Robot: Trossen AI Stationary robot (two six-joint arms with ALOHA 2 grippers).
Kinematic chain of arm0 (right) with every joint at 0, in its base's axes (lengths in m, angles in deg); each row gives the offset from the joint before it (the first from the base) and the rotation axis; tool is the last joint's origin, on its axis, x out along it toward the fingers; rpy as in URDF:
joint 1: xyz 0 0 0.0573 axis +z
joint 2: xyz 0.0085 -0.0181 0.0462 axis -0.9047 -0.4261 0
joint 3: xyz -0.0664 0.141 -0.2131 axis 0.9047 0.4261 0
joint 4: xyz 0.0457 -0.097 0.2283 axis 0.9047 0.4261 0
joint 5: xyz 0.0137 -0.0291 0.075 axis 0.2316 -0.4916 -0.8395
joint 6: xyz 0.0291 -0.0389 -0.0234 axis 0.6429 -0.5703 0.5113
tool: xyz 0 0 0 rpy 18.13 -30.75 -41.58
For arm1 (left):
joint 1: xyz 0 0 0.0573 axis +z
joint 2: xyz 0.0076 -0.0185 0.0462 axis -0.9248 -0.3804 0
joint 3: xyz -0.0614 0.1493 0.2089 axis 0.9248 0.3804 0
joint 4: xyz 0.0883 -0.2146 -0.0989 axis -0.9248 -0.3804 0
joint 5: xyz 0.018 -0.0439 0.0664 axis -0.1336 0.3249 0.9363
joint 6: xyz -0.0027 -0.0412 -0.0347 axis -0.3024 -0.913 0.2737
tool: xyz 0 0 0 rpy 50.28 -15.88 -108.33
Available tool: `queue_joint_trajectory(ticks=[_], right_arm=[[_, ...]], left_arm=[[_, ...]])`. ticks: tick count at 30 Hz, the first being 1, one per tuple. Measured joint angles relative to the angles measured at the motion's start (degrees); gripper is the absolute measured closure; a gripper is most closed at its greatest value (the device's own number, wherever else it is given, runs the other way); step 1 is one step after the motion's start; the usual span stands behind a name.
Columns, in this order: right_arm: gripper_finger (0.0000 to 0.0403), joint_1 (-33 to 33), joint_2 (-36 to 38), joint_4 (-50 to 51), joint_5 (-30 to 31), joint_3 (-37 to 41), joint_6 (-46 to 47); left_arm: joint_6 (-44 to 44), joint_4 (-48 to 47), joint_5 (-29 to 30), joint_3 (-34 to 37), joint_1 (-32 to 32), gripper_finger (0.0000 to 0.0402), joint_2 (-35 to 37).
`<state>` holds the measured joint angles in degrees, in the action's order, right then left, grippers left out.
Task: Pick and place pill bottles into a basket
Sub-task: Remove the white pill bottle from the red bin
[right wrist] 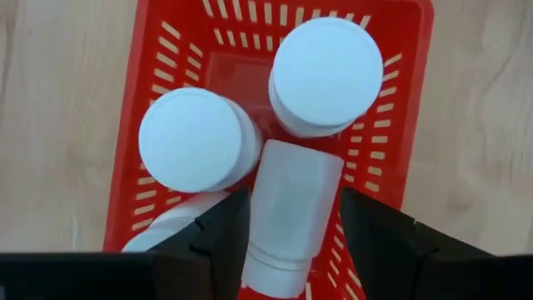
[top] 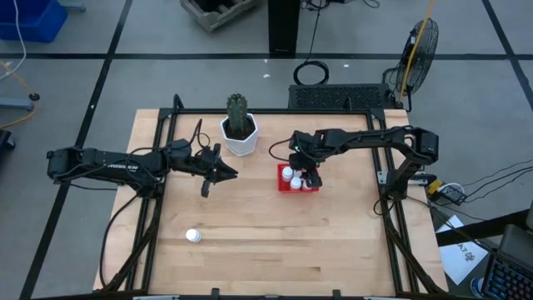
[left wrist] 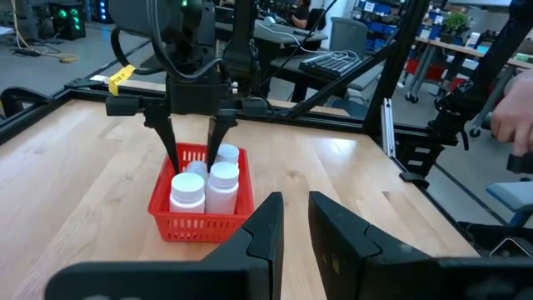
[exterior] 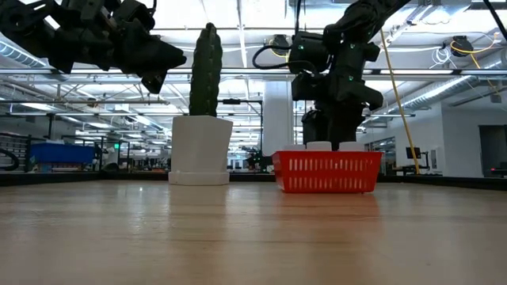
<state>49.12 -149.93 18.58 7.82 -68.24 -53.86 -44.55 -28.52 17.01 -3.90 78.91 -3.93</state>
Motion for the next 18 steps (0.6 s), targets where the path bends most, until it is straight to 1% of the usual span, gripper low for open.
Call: queue_joint_trajectory(ticks=[18], right_arm=[[0.0222, 0.0, -0.4, 1.0, -0.3, 0.8, 2.6]], left_arm=[[1.0, 0.1, 0.0, 0.0, 0.0, 0.0339, 0.0]])
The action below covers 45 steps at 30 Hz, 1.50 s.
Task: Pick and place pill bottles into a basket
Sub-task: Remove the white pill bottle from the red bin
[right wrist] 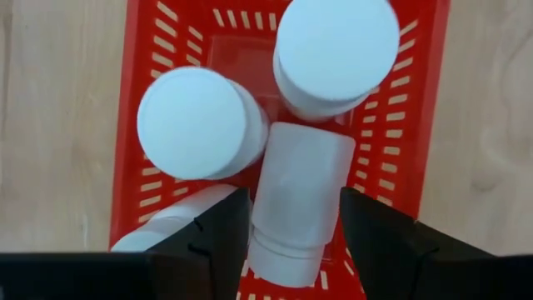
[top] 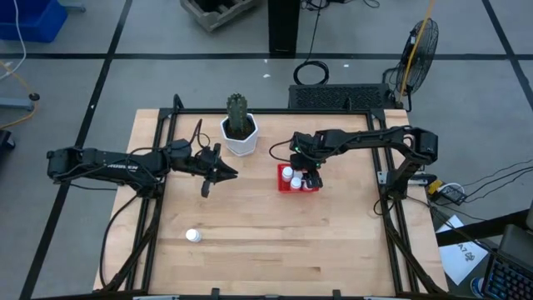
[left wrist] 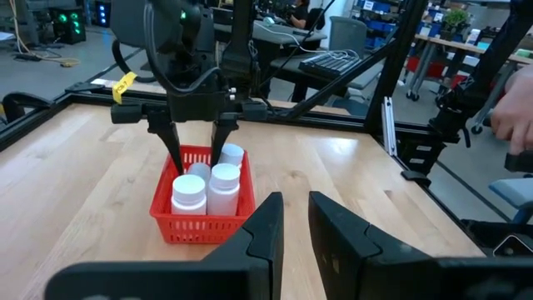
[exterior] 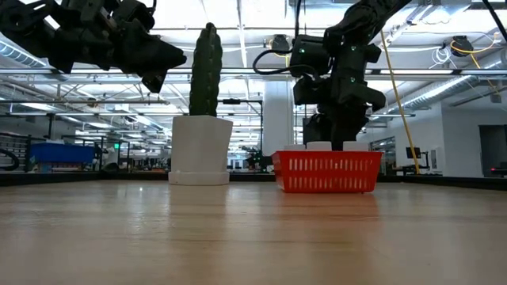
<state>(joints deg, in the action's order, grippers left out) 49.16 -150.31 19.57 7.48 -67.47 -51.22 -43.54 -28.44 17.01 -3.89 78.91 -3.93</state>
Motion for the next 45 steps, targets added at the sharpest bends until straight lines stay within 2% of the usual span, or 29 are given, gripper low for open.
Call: queue_joint_trajectory(ticks=[9, 17, 23, 34, 37, 45], right_arm=[[0.0222, 0.0, -0.4, -2.6, -1.5, 1.4, 0.1], [0.0222, 0.5, -5.3, -4.0, -1.6, 1.1, -1.1], [0.0223, 0.5, -5.5, -4.8, -1.6, 1.2, -1.2], [0.0272, 0.5, -5.2, -5.3, -1.6, 1.3, -2.4], [0.0264, 0.6, -5.2, -5.2, -1.6, 1.3, -2.3], [0.0209, 0.7, -5.3, -5.0, -1.4, 1.4, -1.4]], left_arm=[[0.1, 0.0, 2.7, 0.0, 0.0, 0.0339, 0.0], [0.1, 0.0, 2.8, 0.0, 0.0, 0.0339, 0.0], [0.1, 0.0, 2.9, 0.0, 0.0, 0.0339, 0.0], [0.2, 0.0, 2.9, 0.0, 0.0, 0.0339, 0.0], [0.1, 0.0, 2.9, 0.0, 0.0, 0.0339, 0.0], [0.1, 0.0, 2.9, 0.0, 0.0, 0.0339, 0.0]])
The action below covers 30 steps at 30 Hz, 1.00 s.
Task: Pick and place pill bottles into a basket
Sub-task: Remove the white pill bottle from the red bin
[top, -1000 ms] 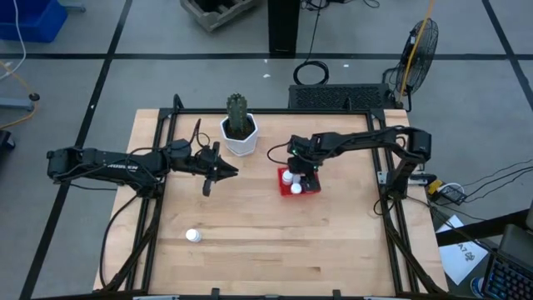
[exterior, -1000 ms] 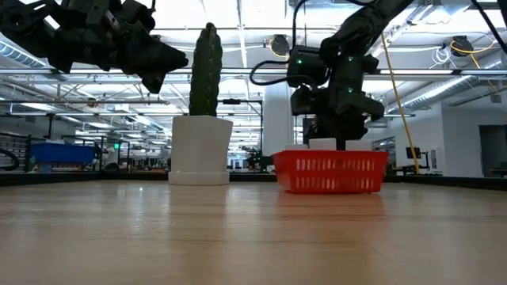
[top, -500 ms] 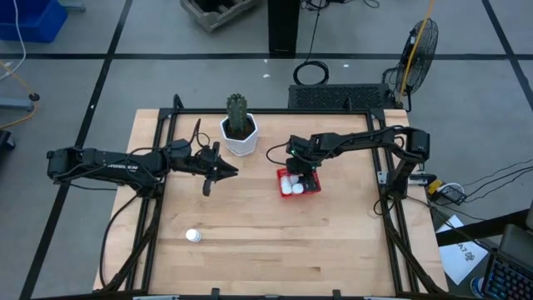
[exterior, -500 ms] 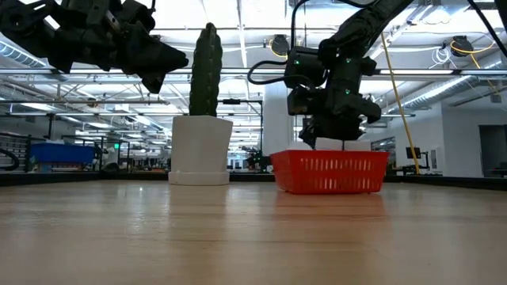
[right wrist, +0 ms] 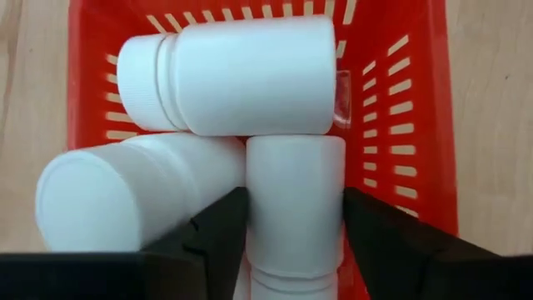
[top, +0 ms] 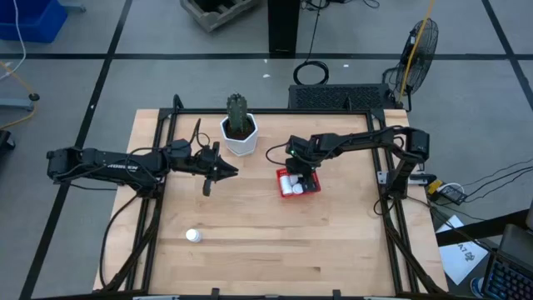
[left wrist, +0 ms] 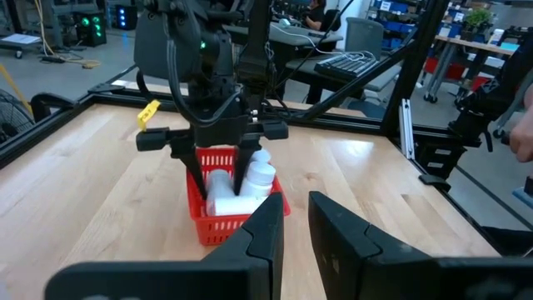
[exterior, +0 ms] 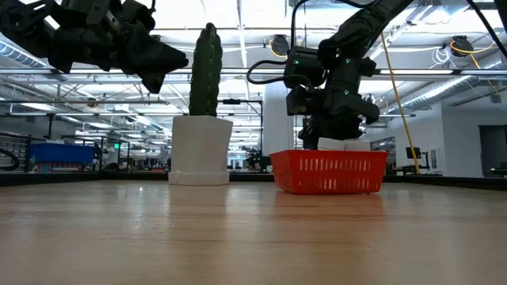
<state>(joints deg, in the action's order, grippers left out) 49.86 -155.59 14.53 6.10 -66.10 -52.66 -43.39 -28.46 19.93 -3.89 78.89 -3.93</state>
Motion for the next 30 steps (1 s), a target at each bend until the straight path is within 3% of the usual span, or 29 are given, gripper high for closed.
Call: queue_joint_trajectory(ticks=[5, 11, 27, 30], right_arm=[[0.0207, 0.0, 0.0, -0.3, 0.2, 0.0, -0.3], [0.0289, 0.0, -0.1, -0.3, -1.6, 0.1, -1.1], [0.0290, 0.1, 6.9, -0.7, 3.9, 0.3, -1.7], [0.0290, 0.5, 8.7, -1.0, 7.9, 0.2, -2.2]], left_arm=[[0.0, 0.0, 0.0, 0.0, 0.0, 0.0339, 0.0], [0.0, 0.0, 0.0, 0.0, 0.0, 0.0339, 0.0], [0.1, 0.0, 0.0, 0.0, 0.0, 0.0339, 0.0], [0.1, 0.0, 0.0, 0.0, 0.0, 0.0339, 0.0]])
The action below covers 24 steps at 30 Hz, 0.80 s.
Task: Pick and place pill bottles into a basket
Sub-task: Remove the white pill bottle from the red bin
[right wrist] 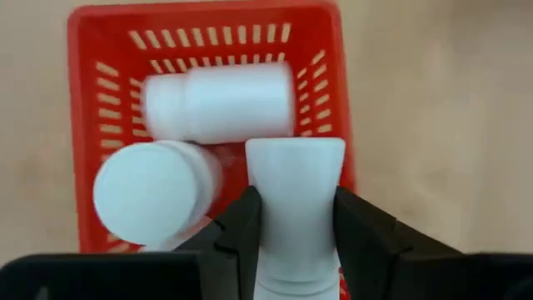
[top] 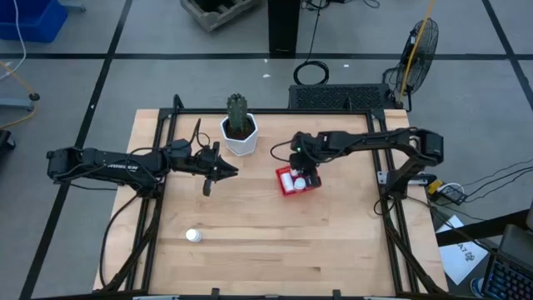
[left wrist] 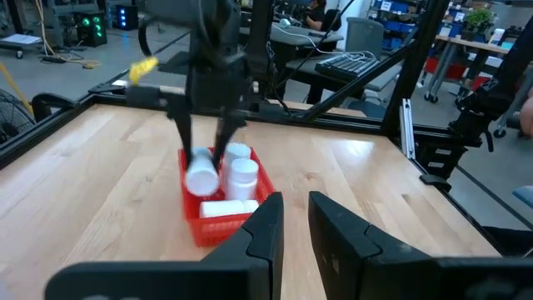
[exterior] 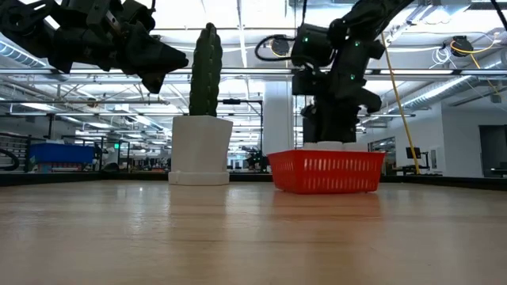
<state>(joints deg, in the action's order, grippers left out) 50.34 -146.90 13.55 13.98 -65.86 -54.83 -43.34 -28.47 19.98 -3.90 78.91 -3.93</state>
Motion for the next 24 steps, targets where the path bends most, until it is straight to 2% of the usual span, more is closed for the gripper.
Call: queue_joint_trajectory(ticks=[3, 12, 22, 24], right_arm=[[0.0290, 0.3, 1.8, 0.1, 5.5, -0.1, -0.8], [0.0290, 3.8, 4.7, 6.5, 15.0, -0.2, -0.4], [0.0290, 11.6, 4.8, 23.2, 35.3, -2.3, -0.3], [0.0290, 12.5, 4.7, 26.3, 37.3, -2.3, -0.2]], left_arm=[[0.0, 0.0, 0.0, 0.0, 0.0, 0.0339, 0.0], [0.1, 0.0, 0.0, 0.0, 0.0, 0.0339, 0.0], [1.5, 0.0, 0.0, 0.0, 0.0, 0.0339, 0.0], [1.5, 0.0, 0.0, 0.0, 0.0, 0.0339, 0.0]])
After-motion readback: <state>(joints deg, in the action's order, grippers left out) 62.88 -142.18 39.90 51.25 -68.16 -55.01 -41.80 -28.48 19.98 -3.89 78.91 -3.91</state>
